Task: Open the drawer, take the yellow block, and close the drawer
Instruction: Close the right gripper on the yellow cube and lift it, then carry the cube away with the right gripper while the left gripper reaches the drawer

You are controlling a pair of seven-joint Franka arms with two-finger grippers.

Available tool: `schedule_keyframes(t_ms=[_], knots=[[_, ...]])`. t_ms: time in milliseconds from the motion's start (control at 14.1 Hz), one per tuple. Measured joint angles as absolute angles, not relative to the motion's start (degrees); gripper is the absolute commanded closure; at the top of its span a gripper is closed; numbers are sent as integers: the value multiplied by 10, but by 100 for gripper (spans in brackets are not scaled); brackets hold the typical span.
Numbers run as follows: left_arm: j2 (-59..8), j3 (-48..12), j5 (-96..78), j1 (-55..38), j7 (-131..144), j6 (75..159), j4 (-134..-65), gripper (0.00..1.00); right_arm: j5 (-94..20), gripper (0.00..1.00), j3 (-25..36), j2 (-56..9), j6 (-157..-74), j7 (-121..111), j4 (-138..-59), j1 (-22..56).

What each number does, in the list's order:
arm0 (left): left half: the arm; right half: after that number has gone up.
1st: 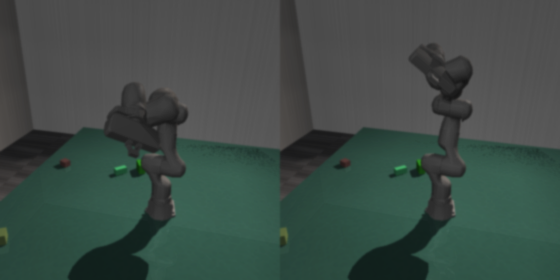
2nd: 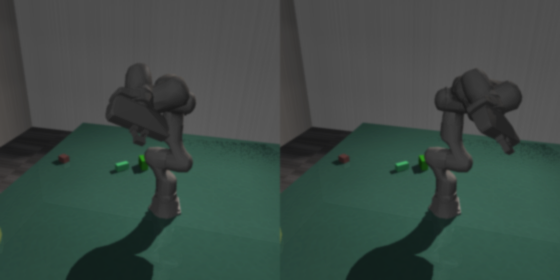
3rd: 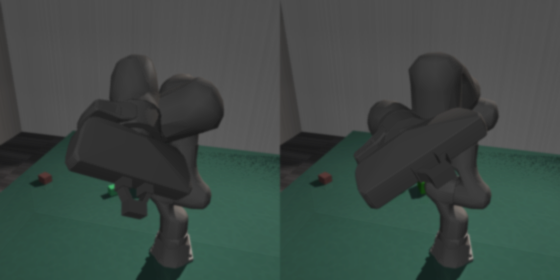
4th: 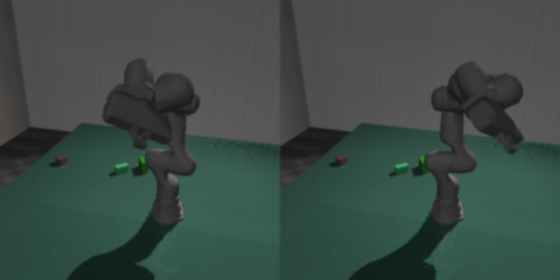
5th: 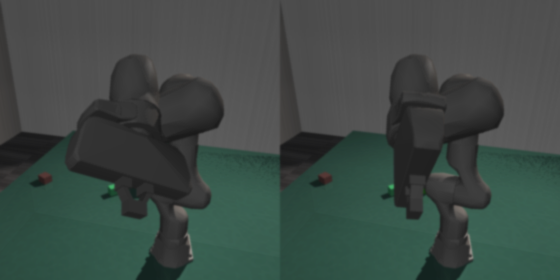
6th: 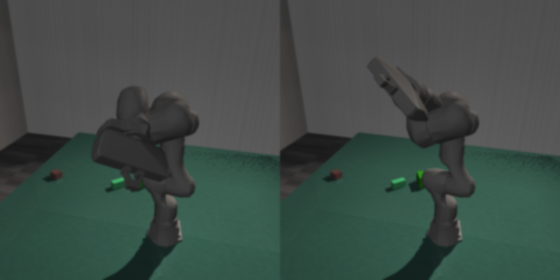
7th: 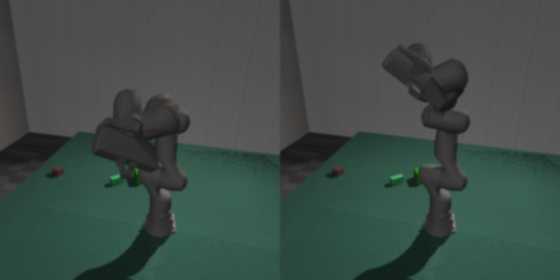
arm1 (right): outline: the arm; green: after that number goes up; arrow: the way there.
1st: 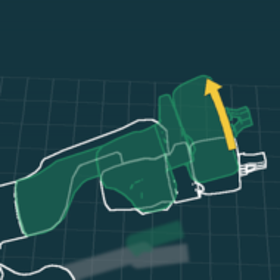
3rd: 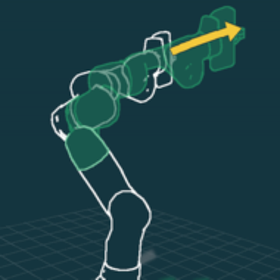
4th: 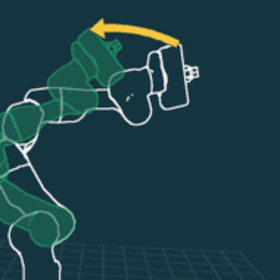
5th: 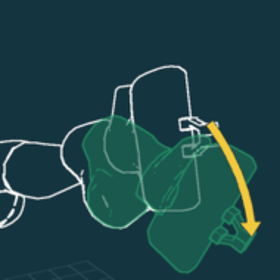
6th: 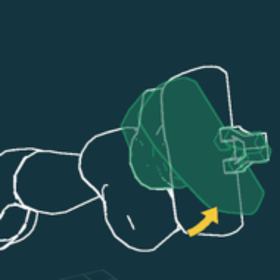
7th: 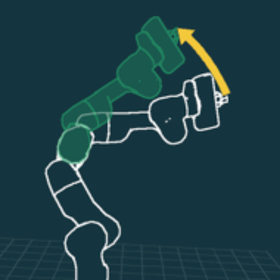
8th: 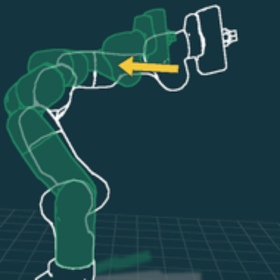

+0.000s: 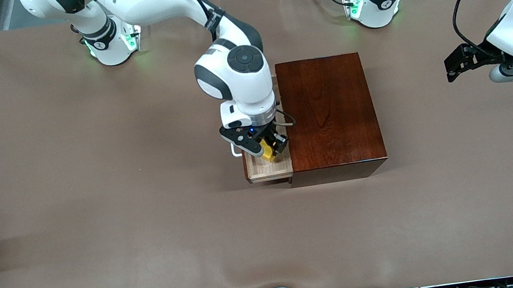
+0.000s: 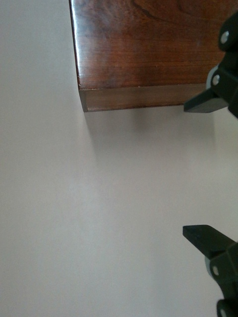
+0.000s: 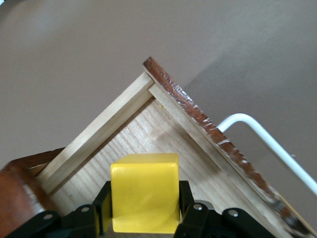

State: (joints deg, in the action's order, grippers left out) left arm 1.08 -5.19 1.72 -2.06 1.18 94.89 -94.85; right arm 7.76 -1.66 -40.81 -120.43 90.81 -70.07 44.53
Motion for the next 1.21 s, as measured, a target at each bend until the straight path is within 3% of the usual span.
schedule_keyframes(t_ms=[284, 569, 853, 1209], knots=[[11, -56, 17, -21, 22, 949, -948, 0, 53, 68, -16, -389, -1125, 909, -665, 445], [3, -87, 17, -22, 109, 949, -948, 0, 44, 68, -9, -326, -1029, 825, -662, 411], [-25, -127, 17, -29, 225, 950, -923, 0, 25, 68, -5, -277, -958, 640, -685, 315], [-66, -148, 17, -65, 378, 950, -892, 0, 23, 65, 0, -194, -956, 358, -798, 169]])
